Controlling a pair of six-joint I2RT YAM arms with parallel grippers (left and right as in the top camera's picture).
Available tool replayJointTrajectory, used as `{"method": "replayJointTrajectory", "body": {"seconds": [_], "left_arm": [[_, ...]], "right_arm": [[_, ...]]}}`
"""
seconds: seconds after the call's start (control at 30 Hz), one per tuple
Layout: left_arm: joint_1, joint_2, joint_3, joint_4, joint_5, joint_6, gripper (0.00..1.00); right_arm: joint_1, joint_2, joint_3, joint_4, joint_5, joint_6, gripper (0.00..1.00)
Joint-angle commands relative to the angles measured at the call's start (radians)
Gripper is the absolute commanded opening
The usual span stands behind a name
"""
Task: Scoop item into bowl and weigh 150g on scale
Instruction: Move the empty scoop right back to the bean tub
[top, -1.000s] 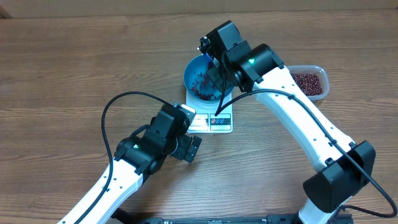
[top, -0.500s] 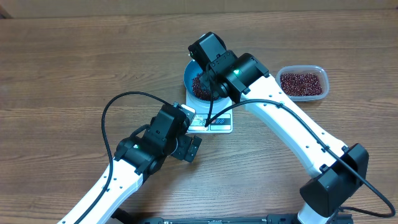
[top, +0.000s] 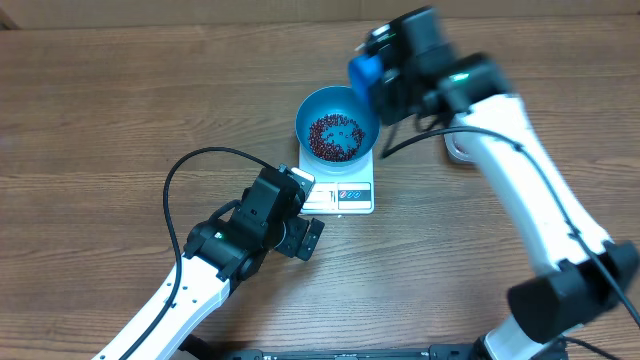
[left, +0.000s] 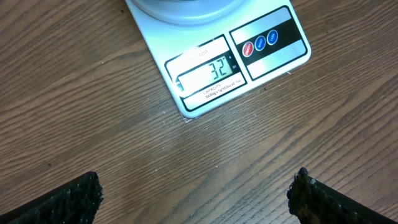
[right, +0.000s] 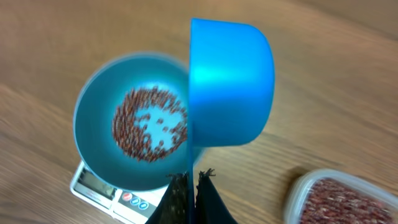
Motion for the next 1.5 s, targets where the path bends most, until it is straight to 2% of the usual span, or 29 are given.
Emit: {"method": "replayJointTrajectory", "body": {"seconds": [0.0,0.2,0.43,0.57,0.77,1.1,1.47], "left_arm": [[0.006,0.002,0.023,0.0,0.008,0.012,1.0],[0.006,0.002,0.023,0.0,0.008,0.011,0.99],[0.006,0.002,0.023,0.0,0.008,0.011,1.0],[0.006,0.002,0.023,0.0,0.008,0.012,1.0],[0.006,0.002,0.023,0.0,0.008,0.011,0.99],[0.006,0.002,0.023,0.0,0.008,0.011,1.0],[0.006,0.002,0.023,0.0,0.008,0.011,1.0]], "right_arm": [[-0.145,-0.142,0.069,-0.021,-0.19,0.021,0.04],[-0.35,-0.148,0.066,-0.12,-0.13,0.027,0.04],[-0.468,-0.103,0.029,-0.176,0.027,0.031,0.04],[-0.472,-0.012,0.007,-0.2,0.161,0.057,0.04],[-0.472,0.067,0.007,-0.254,0.166,0.061,0.04],[-0.472,0.078,-0.022,-0.268,0.166,0.076,0.04],[-0.471,0.078,-0.118,-0.177,0.216,0.075,0.04]]}}
